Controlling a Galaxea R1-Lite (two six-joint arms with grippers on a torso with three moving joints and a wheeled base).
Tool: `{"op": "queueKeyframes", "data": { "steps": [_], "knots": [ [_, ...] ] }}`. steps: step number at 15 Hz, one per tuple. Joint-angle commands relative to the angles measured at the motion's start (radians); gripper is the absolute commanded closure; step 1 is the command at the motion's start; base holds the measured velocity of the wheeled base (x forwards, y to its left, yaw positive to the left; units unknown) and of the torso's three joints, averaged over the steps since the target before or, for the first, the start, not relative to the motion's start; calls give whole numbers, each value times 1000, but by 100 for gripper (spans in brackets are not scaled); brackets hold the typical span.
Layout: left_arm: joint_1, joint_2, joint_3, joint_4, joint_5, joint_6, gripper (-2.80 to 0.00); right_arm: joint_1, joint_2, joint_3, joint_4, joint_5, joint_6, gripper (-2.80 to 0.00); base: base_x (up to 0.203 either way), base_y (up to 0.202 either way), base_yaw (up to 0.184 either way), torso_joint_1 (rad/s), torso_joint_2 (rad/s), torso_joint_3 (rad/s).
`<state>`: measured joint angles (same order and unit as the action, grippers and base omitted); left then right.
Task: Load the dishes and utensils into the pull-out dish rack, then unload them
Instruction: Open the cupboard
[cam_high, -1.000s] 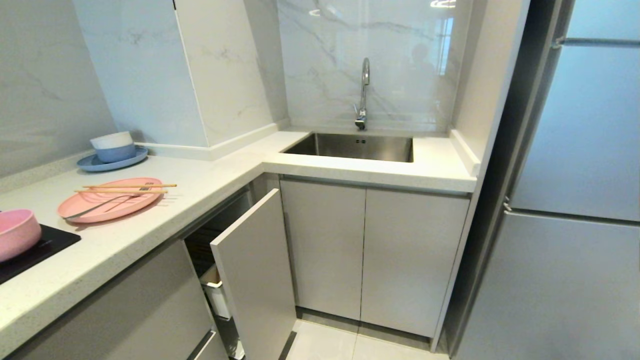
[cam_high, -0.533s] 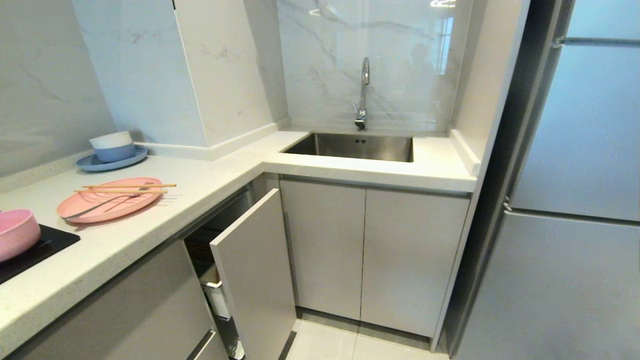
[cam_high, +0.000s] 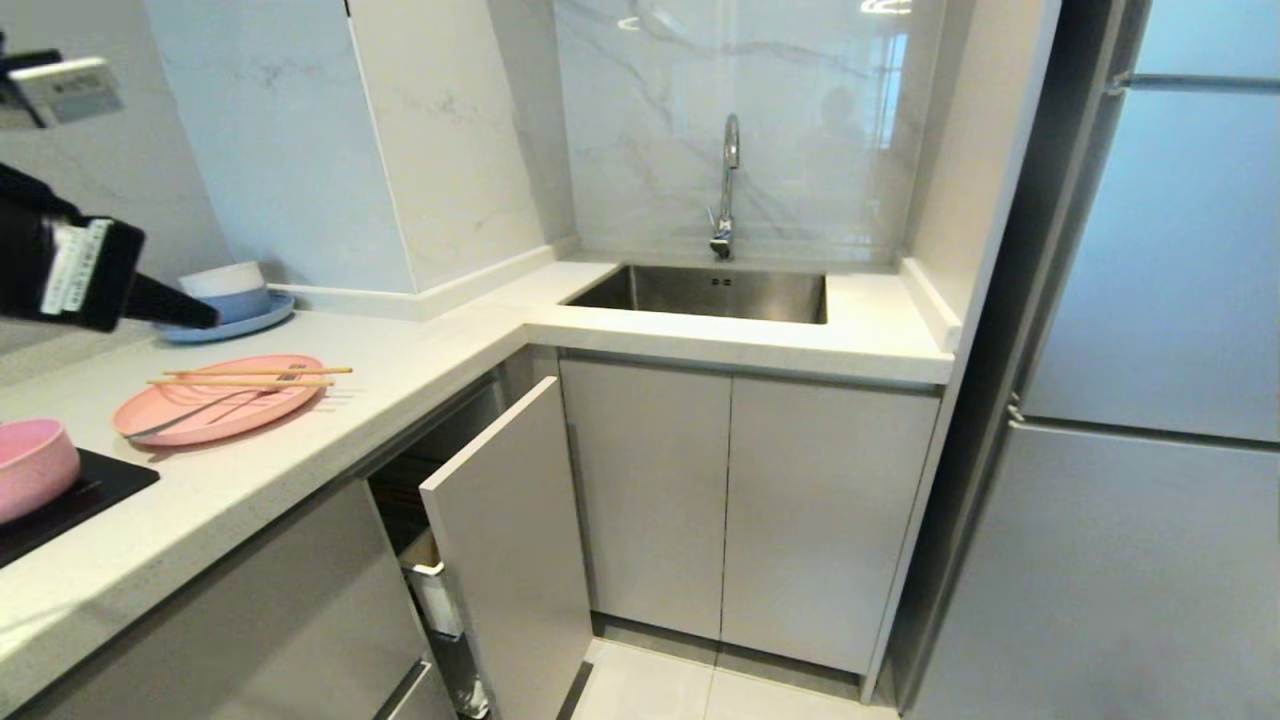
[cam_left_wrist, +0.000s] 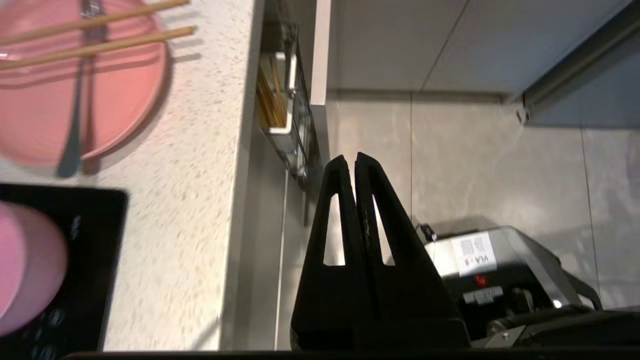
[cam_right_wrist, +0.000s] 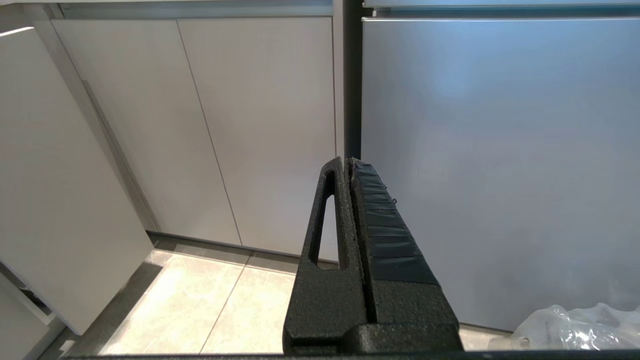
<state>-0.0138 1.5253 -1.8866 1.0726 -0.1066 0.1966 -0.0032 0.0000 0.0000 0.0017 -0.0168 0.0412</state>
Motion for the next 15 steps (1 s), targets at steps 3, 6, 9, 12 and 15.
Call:
{"op": "queueKeyframes", "data": {
  "steps": [3,6,9,12,15],
  "knots": [
    [-37,243,-60,12,-4,3,0,0,0,2,0,0,0,0,0,0,0,0,0,0],
    [-62,357,-65,-12,-2,1,0,0,0,2,0,0,0,0,0,0,0,0,0,0],
    [-65,433,-64,-68,3,-7,0,0,0,2,0,0,0,0,0,0,0,0,0,0],
    [-91,498,-60,-167,94,-92,0,0,0,2,0,0,0,0,0,0,0,0,0,0],
    [-126,539,-54,-228,156,-152,0,0,0,2,0,0,0,0,0,0,0,0,0,0]
  ]
}}
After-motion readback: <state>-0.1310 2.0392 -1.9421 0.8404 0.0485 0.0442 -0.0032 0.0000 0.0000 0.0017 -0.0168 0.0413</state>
